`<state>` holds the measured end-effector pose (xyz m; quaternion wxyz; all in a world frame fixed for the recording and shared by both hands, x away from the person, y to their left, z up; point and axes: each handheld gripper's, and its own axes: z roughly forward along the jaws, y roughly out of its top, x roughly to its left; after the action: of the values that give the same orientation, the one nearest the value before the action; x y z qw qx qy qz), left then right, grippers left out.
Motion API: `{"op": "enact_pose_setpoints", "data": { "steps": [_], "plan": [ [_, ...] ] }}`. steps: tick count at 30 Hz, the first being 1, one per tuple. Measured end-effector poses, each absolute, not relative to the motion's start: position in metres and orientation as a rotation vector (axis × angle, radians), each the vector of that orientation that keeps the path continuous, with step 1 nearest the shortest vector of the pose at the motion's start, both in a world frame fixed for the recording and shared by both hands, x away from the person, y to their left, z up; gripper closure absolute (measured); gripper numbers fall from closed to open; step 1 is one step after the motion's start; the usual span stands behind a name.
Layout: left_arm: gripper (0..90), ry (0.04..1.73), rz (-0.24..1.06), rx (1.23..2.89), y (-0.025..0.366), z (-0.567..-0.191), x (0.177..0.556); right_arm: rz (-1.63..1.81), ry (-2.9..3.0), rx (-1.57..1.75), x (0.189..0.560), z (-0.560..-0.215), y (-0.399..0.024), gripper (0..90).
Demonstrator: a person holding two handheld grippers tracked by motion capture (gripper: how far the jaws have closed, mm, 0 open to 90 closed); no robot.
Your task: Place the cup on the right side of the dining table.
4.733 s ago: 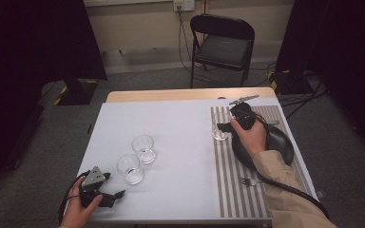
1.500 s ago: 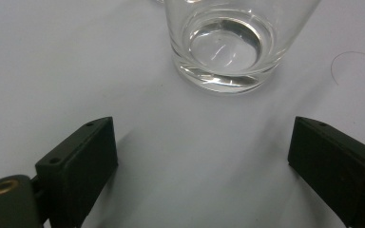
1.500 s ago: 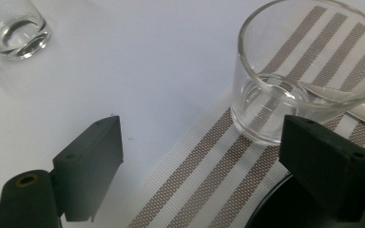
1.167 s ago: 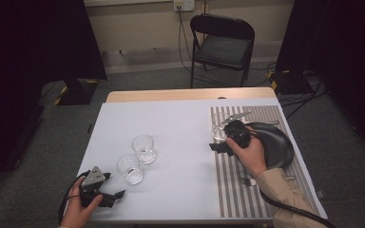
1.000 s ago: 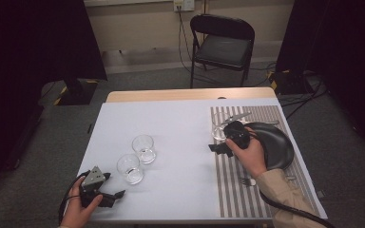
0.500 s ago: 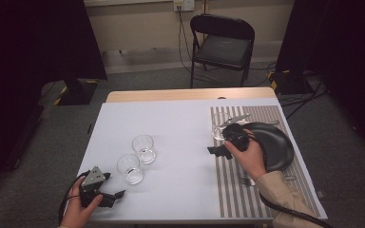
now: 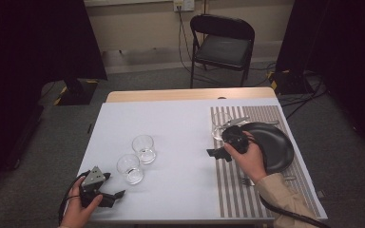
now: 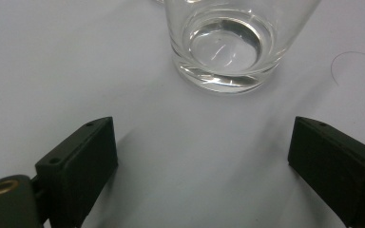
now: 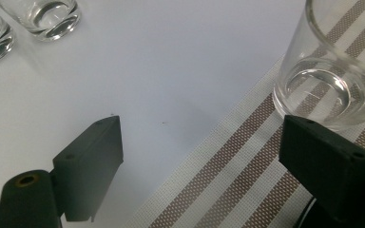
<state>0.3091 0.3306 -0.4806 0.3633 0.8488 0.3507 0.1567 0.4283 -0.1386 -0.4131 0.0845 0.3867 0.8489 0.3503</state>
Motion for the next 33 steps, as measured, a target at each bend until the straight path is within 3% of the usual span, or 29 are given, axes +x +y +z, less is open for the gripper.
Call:
{"op": "enact_pose_setpoints", "data": {
  "steps": [33],
  "plan": [
    [8.3, 0.903, 0.401, 2.185, 0.331, -0.481, 0.309, 1.045, 2.577, 1.117, 0.415, -0.421, -0.137, 13.9]
  ]
}}
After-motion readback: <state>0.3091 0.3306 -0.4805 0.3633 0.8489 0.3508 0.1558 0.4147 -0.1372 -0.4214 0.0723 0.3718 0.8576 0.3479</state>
